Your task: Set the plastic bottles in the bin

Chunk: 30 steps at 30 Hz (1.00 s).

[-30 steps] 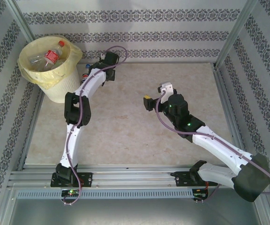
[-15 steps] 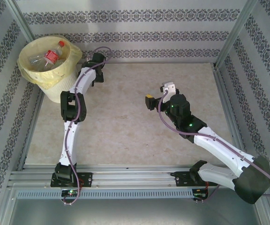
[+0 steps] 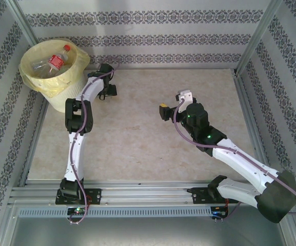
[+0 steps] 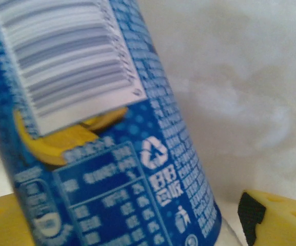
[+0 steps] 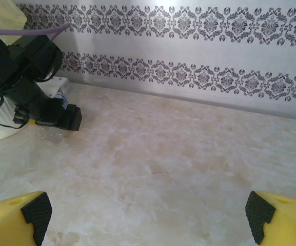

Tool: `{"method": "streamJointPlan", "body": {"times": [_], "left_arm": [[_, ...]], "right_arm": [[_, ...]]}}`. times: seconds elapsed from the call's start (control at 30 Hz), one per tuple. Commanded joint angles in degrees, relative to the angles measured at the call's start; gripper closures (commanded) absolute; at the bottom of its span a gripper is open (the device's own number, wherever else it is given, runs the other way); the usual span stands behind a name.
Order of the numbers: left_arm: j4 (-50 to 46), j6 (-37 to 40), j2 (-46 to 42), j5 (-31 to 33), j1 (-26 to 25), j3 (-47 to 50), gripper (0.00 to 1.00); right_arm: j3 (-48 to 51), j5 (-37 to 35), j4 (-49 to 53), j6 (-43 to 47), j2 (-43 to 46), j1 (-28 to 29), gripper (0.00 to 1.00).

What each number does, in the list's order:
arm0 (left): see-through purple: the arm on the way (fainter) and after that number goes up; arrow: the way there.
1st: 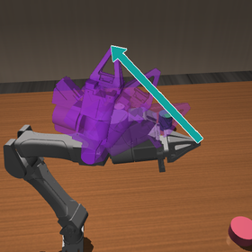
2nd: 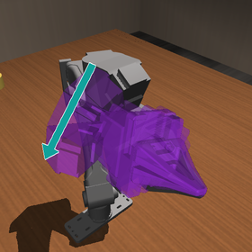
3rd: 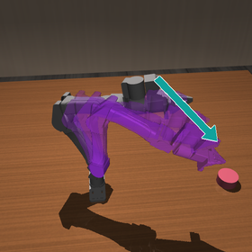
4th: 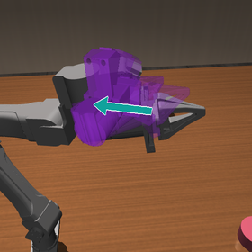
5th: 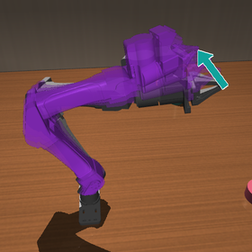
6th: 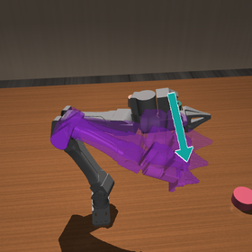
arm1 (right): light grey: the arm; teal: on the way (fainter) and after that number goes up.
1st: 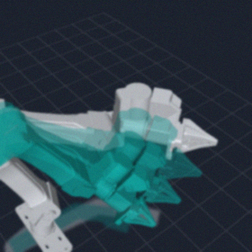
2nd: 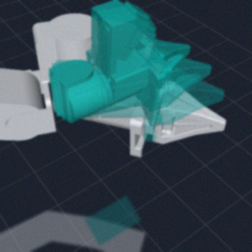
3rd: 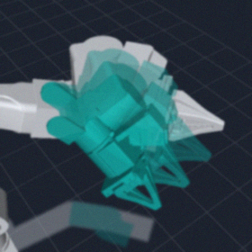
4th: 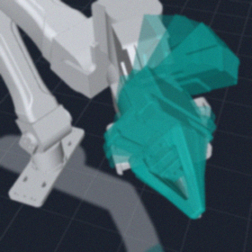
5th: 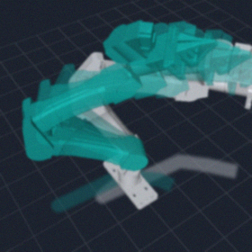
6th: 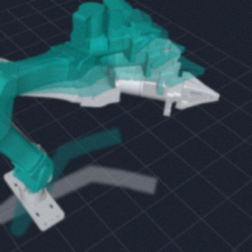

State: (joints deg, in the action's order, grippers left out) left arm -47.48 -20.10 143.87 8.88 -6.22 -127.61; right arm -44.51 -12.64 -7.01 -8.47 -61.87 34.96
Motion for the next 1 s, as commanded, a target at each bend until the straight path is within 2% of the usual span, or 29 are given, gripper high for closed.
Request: {"method": "streamJointPlan", "body": {"times": [0.0,0.13,0.4,0.63,0.97], "left_arm": [[-1.4,-3.3,1.2,-2.6,1.1,-2.2,0.12],[-1.4,-5.6,3.1,-2.6,1.7,-3.9,0.16],[0.9,-5.3,-1.1,-3.5,1.3,-1.8,0.37],[6.0,0.5,-11.9,-4.0,-1.2,7.7,0.50],[14.0,11.2,-30.8,-9.4,-5.1,24.4,0.53]], "right_arm": [[0.1,-0.7,0.2,-1.0,0.3,-0.6,0.02],[0.2,-0.8,0.6,-1.1,0.8,-0.7,0.02],[0.6,-1.3,0.5,-1.0,1.0,-0.6,0.02],[0.1,-0.6,-0.6,-1.1,-0.5,-0.7,0.02],[-2.0,1.2,-1.5,-1.3,-3.1,-0.7,0.02]]}}
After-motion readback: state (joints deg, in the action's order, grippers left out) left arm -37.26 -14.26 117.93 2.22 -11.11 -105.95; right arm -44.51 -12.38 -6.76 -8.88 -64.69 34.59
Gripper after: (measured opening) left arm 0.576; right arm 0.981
